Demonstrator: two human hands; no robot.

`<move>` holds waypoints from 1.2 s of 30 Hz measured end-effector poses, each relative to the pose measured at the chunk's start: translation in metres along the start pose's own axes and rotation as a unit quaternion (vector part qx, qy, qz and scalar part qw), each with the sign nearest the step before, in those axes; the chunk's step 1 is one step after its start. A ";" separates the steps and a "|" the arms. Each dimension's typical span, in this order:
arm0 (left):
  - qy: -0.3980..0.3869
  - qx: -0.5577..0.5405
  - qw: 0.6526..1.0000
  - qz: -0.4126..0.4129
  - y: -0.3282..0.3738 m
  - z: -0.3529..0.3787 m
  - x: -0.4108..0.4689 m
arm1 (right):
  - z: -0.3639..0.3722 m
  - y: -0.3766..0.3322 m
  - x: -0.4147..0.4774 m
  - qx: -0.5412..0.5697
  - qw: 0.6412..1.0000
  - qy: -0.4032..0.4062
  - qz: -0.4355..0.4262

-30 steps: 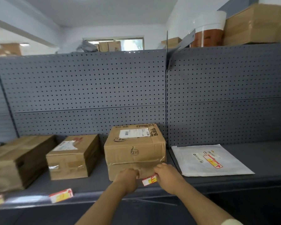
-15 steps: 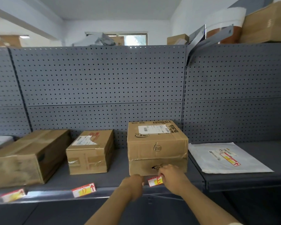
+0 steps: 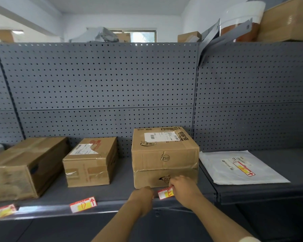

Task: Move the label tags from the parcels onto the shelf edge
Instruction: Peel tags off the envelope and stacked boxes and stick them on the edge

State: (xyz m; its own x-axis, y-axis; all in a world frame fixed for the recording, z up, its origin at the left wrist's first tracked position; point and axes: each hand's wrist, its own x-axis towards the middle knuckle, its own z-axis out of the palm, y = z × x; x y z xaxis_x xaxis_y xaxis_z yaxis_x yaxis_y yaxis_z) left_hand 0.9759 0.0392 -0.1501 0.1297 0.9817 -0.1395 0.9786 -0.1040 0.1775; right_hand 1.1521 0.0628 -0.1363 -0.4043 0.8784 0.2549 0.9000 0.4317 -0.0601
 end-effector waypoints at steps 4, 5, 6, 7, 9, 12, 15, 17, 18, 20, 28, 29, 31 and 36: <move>0.009 0.041 0.999 0.009 0.004 -0.001 -0.002 | 0.003 0.003 0.000 0.006 1.000 0.005 -0.002; 0.014 0.049 0.999 0.010 0.005 -0.001 -0.003 | 0.004 0.004 0.000 0.006 1.000 0.006 -0.002; 0.016 0.054 0.998 0.010 0.006 -0.001 -0.004 | 0.005 0.004 0.000 0.007 1.000 0.007 -0.002; 0.017 0.061 0.998 0.013 0.007 -0.002 -0.005 | 0.005 0.004 0.000 0.009 1.000 0.010 -0.002; 0.017 0.070 0.997 0.022 0.007 -0.003 -0.007 | 0.007 0.004 0.001 0.010 1.000 0.012 -0.001; 0.016 0.077 0.996 0.038 0.004 -0.005 -0.010 | 0.010 0.004 0.000 0.009 1.000 0.008 -0.001; 0.012 0.051 0.998 0.044 0.001 -0.004 -0.011 | 0.014 0.004 -0.001 0.008 1.000 0.005 0.000; 0.012 0.034 0.999 0.041 0.002 -0.005 -0.012 | 0.015 0.003 -0.003 0.007 1.000 0.007 -0.003; 0.011 0.028 0.999 0.040 0.002 -0.004 -0.012 | 0.015 0.003 -0.003 0.007 1.000 0.009 -0.004; 0.008 0.031 0.999 0.033 0.004 -0.003 -0.011 | 0.015 0.004 -0.004 0.008 1.000 0.016 -0.005; 0.014 0.150 0.988 0.014 0.023 -0.001 -0.006 | 0.011 0.008 -0.008 -0.006 0.999 0.033 -0.001; 0.015 0.150 0.989 0.012 0.024 0.000 -0.005 | 0.011 0.009 -0.009 -0.006 0.999 0.032 -0.001; 0.011 0.131 0.991 0.006 0.025 -0.001 -0.007 | 0.011 0.010 -0.012 -0.006 1.000 0.030 0.000; 0.012 0.118 0.993 0.009 0.016 -0.002 -0.011 | 0.011 0.012 -0.016 0.002 1.000 0.029 0.001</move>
State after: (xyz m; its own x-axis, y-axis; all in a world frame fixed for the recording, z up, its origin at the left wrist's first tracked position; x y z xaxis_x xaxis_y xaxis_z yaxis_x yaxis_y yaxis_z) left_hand 0.9899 0.0270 -0.1442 0.1464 0.9827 -0.1137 0.9867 -0.1532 -0.0538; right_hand 1.1677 0.0562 -0.1515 -0.3919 0.8660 0.3106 0.9002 0.4307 -0.0649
